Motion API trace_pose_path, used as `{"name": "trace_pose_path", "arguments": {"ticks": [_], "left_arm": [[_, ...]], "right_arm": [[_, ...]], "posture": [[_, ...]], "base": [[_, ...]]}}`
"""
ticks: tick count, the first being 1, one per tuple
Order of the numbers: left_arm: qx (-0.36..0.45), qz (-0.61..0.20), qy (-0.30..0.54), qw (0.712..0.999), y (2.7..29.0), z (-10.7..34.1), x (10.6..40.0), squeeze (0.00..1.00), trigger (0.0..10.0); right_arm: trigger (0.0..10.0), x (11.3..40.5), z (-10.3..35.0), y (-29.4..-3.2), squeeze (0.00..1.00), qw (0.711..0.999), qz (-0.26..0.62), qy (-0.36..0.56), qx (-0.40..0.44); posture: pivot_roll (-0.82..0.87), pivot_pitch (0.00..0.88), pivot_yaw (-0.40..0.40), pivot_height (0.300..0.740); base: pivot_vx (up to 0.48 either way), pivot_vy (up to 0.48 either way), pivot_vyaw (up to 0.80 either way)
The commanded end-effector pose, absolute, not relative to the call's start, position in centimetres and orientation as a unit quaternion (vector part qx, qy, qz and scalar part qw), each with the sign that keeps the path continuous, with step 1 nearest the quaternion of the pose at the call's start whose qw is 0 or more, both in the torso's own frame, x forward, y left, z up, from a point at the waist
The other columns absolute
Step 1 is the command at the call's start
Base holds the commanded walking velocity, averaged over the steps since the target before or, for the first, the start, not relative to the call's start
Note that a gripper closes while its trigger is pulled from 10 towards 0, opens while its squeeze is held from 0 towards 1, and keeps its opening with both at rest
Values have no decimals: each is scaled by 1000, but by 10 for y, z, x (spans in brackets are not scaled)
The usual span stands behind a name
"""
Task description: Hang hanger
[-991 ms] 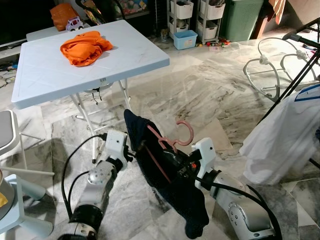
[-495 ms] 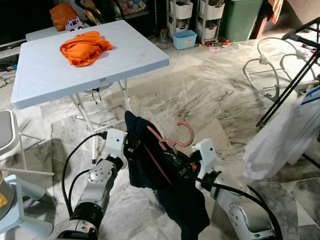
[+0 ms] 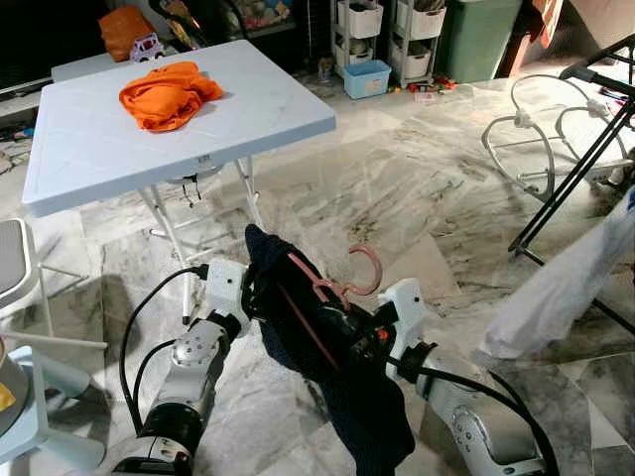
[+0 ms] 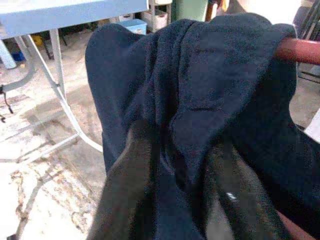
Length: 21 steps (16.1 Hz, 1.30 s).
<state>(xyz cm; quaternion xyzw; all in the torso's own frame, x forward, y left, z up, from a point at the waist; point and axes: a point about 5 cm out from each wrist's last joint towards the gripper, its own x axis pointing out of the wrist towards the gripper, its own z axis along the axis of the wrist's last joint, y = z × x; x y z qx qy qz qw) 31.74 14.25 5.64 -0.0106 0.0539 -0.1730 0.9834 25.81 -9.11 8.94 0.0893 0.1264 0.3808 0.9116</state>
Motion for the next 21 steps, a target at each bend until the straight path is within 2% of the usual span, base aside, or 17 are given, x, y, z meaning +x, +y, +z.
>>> {"name": "trace_pose_path", "arguments": {"ticks": [1, 6, 10, 13, 15, 21], "left_arm": [[-7, -157, 47, 986, 151, 60, 320, 0, 0], [7, -104, -30, 994, 164, 90, 333, 0, 0], [29, -57, -30, 998, 181, 93, 336, 0, 0], [34, -19, -15, 999, 199, 93, 338, 0, 0], [38, -15, -13, 999, 200, 93, 339, 0, 0], [33, -28, 10, 999, 191, 84, 339, 0, 0]], "right_arm": [[10000, 258, 100, -88, 0, 909, 394, 104, 87], [10000, 257, 75, -98, 0, 917, 372, 146, -1], [10000, 254, 73, -113, 0, 911, 385, 147, -33], [10000, 244, 66, -149, 0, 903, 385, 176, -80], [10000, 239, 55, -174, 0, 893, 366, 211, -154], [10000, 228, 71, -199, 0, 872, 406, 205, -181]], "posture": [[-182, 0, 53, 740], [-173, 0, 51, 740], [-182, 4, 57, 740], [-197, 9, 66, 740], [-204, 11, 68, 740], [-222, 21, 75, 740]], "base": [[0, 0, 0], [0, 0, 0], [0, 0, 0], [0, 0, 0], [0, 0, 0], [0, 0, 0]]}}
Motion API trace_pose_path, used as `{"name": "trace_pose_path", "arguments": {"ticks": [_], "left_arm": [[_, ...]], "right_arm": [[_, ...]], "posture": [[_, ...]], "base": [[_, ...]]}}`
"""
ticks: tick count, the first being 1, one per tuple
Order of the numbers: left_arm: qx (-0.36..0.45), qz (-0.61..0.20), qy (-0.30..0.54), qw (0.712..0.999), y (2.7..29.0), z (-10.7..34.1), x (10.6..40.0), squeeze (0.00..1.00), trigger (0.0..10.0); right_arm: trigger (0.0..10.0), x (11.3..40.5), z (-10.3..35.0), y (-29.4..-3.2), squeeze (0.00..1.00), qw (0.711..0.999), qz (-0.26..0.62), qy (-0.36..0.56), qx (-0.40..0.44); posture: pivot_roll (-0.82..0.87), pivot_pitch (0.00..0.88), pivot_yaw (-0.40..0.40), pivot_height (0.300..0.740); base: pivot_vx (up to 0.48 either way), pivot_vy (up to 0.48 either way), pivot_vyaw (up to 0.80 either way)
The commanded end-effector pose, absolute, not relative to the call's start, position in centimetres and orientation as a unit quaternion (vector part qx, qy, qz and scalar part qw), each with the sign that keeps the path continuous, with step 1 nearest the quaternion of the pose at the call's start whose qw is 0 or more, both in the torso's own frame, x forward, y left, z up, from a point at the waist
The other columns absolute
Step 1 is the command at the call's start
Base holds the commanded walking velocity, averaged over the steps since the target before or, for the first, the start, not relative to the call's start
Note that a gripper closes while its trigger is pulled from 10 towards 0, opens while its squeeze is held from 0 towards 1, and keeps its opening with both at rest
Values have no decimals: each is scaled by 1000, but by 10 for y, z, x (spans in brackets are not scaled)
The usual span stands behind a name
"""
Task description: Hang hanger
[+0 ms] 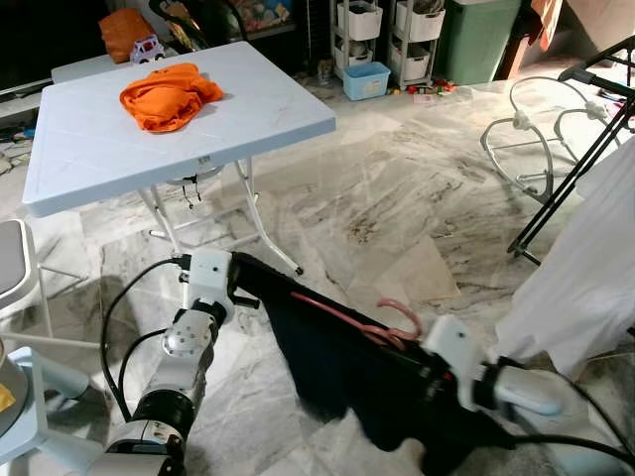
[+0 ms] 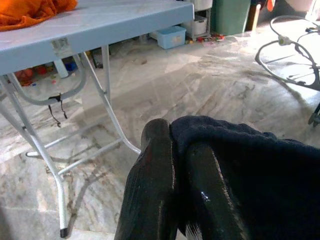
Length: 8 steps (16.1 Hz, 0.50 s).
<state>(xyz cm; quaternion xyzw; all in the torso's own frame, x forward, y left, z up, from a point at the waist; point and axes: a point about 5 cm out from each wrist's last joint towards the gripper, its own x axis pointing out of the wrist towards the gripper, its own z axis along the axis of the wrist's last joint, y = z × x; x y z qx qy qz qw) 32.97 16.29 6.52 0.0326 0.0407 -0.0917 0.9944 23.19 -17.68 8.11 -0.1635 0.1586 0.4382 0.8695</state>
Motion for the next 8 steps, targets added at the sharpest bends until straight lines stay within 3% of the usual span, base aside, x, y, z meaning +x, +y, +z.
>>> {"name": "trace_pose_path", "arguments": {"ticks": [1, 8], "left_arm": [[32, -28, 24, 999, 193, 80, 337, 0, 0], [14, -36, 73, 997, 189, 60, 330, 0, 0]], "right_arm": [[10000, 223, 83, -201, 0, 868, 429, 197, -158], [10000, 233, 146, -212, 0, 882, 453, 112, -73]], "posture": [[-224, 23, 76, 740], [-232, 26, 75, 740]], "base": [[0, 0, 0], [0, 0, 0]]}}
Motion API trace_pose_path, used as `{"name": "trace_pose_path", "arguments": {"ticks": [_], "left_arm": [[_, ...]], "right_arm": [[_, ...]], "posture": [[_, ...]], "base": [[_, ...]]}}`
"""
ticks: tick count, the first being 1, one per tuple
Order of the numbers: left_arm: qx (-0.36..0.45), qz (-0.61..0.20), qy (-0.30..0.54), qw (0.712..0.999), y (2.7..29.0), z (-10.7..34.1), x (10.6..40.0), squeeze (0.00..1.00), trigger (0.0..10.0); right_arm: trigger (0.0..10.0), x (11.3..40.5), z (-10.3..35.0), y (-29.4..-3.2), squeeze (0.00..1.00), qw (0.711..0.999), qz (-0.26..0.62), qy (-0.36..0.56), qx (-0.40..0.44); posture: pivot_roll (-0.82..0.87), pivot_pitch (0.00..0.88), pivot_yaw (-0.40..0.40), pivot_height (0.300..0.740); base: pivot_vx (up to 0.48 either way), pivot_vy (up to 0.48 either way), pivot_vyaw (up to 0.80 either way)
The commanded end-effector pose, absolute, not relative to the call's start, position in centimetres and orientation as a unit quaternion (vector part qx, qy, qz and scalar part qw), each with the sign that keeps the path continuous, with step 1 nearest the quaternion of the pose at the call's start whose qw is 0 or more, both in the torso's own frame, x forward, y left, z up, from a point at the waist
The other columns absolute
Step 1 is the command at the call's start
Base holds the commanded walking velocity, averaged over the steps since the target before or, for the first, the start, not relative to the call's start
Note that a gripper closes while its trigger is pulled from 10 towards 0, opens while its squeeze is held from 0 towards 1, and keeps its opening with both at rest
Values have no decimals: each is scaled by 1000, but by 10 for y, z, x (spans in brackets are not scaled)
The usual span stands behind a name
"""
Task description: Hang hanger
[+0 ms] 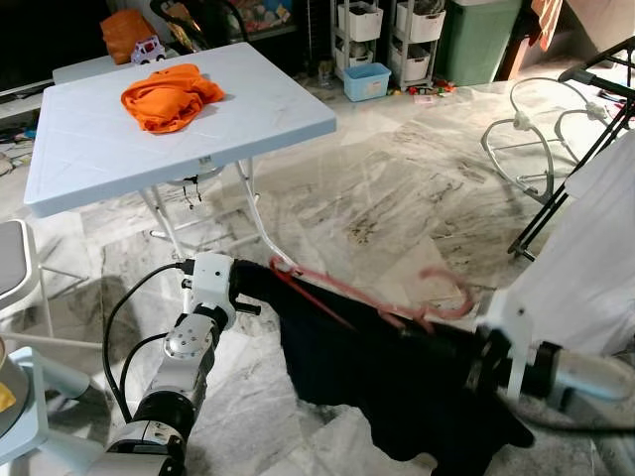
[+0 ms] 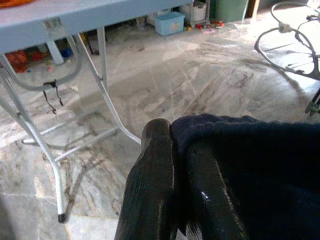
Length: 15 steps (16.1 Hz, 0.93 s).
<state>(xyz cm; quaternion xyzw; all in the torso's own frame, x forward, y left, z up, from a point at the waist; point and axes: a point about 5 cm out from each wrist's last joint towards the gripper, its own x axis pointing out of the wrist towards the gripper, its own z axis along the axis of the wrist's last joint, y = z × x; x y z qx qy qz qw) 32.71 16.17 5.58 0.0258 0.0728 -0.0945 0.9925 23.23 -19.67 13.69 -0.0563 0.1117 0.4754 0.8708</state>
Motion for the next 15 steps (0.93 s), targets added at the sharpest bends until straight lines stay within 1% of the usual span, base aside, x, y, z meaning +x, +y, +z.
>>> {"name": "trace_pose_path", "arguments": {"ticks": [1, 3, 4, 5, 6, 7, 8, 10, 11, 12, 14, 15], "left_arm": [[12, -39, 77, 996, 186, 59, 329, 0, 0], [6, -47, 82, 995, 183, 56, 328, 0, 0], [-4, -57, 88, 995, 178, 54, 327, 0, 0], [-8, -74, 90, 993, 170, 51, 325, 0, 0], [-13, -80, 90, 993, 167, 50, 324, 0, 0], [-19, -89, 90, 992, 161, 50, 323, 0, 0], [-26, -100, 88, 991, 154, 49, 323, 0, 0], [-43, -125, 87, 987, 143, 50, 322, 0, 0], [-54, -141, 85, 985, 137, 50, 322, 0, 0], [-66, -160, 83, 981, 130, 51, 321, 0, 0], [-81, -190, 82, 975, 120, 52, 318, 0, 0], [-81, -190, 82, 975, 120, 51, 317, 0, 0]], "right_arm": [[10000, 235, 152, -210, 0, 885, 454, 97, -46], [10000, 239, 165, -197, 0, 886, 459, 63, 8], [10000, 246, 173, -185, 0, 891, 450, 26, 51], [10000, 260, 183, -169, 0, 904, 410, -26, 115], [10000, 264, 185, -162, 0, 904, 401, -38, 144], [10000, 267, 187, -150, 0, 902, 399, -48, 161], [10000, 275, 187, -134, 0, 906, 378, -58, 183], [10000, 287, 186, -114, 0, 924, 332, -82, 170], [10000, 292, 185, -106, 0, 936, 312, -90, 138], [10000, 300, 183, -103, 0, 957, 258, -103, 83], [10000, 311, 182, -103, 0, 975, 180, -134, 6], [10000, 313, 179, -103, 0, 976, 176, -128, 17]], "posture": [[-230, 25, 74, 740], [-228, 24, 74, 740], [-223, 22, 72, 740], [-221, 19, 72, 740], [-219, 17, 71, 740], [-217, 15, 69, 740], [-214, 12, 68, 740], [-205, 5, 64, 740], [-204, 5, 64, 740], [-197, 0, 60, 740], [-186, 0, 57, 740], [-179, 0, 54, 740]], "base": [[0, 0, 0], [0, 0, 0], [0, 0, 0], [0, 0, 0], [0, 0, 0], [0, 0, 0], [0, 0, 0], [0, 0, 0], [0, 0, 0], [0, 0, 0], [0, 0, 0], [0, 0, 0]]}}
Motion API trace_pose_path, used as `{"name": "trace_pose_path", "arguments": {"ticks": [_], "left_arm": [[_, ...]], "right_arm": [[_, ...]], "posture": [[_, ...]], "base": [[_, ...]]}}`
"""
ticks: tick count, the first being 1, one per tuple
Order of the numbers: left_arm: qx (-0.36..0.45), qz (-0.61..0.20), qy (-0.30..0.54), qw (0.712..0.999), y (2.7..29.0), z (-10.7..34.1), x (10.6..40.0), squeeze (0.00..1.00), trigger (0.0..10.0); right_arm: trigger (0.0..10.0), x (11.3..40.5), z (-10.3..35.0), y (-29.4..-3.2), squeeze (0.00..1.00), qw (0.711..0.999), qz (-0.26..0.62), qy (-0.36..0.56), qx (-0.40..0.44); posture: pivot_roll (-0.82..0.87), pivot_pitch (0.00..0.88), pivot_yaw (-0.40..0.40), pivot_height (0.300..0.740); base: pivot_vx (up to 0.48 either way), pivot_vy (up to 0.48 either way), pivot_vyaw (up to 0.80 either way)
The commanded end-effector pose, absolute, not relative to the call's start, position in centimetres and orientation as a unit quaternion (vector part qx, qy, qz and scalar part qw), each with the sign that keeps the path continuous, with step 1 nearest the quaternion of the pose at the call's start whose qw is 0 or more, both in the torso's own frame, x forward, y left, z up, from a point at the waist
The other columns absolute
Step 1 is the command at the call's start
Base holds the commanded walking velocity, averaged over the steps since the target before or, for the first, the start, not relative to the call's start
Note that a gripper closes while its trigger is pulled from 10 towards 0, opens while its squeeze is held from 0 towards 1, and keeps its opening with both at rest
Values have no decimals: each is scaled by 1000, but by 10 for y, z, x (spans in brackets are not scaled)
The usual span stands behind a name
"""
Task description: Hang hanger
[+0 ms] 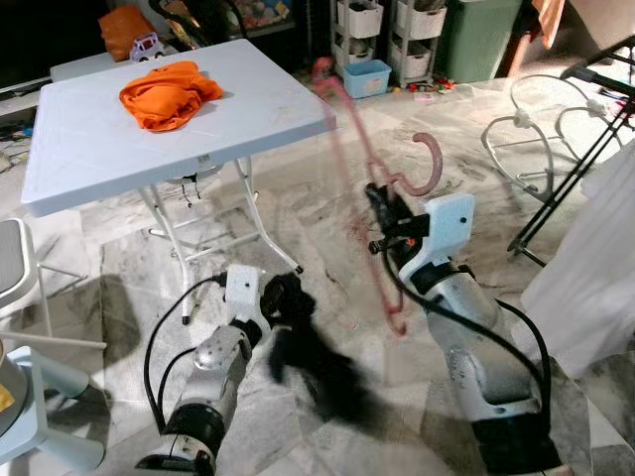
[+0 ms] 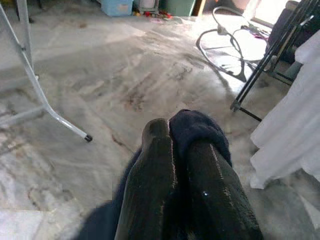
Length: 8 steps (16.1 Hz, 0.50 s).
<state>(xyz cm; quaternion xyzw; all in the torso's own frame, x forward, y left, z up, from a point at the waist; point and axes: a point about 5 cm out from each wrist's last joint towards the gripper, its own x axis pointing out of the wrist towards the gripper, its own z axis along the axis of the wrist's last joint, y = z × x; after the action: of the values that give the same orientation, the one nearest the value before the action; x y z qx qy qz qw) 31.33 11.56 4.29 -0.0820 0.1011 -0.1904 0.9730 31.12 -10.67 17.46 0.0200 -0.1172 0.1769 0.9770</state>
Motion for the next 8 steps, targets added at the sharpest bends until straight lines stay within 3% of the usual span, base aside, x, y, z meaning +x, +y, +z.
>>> {"name": "trace_pose_path", "arguments": {"ticks": [1, 5, 8], "left_arm": [[-81, -187, 82, 975, 121, 51, 317, 0, 0], [-53, -162, 55, 984, 137, 59, 316, 0, 0], [5, -40, 26, 999, 172, 68, 307, 0, 0]], "right_arm": [[10000, 317, 175, -104, 0, 977, 171, -122, 35], [10000, 321, 166, -125, 0, 984, 137, -116, 5], [10000, 306, 138, -148, 0, 992, 114, -59, -7]], "posture": [[-175, 0, 54, 740], [-172, 0, 52, 740], [-169, 0, 54, 740]], "base": [[0, 0, 0], [0, 0, 0], [0, 0, 0]]}}
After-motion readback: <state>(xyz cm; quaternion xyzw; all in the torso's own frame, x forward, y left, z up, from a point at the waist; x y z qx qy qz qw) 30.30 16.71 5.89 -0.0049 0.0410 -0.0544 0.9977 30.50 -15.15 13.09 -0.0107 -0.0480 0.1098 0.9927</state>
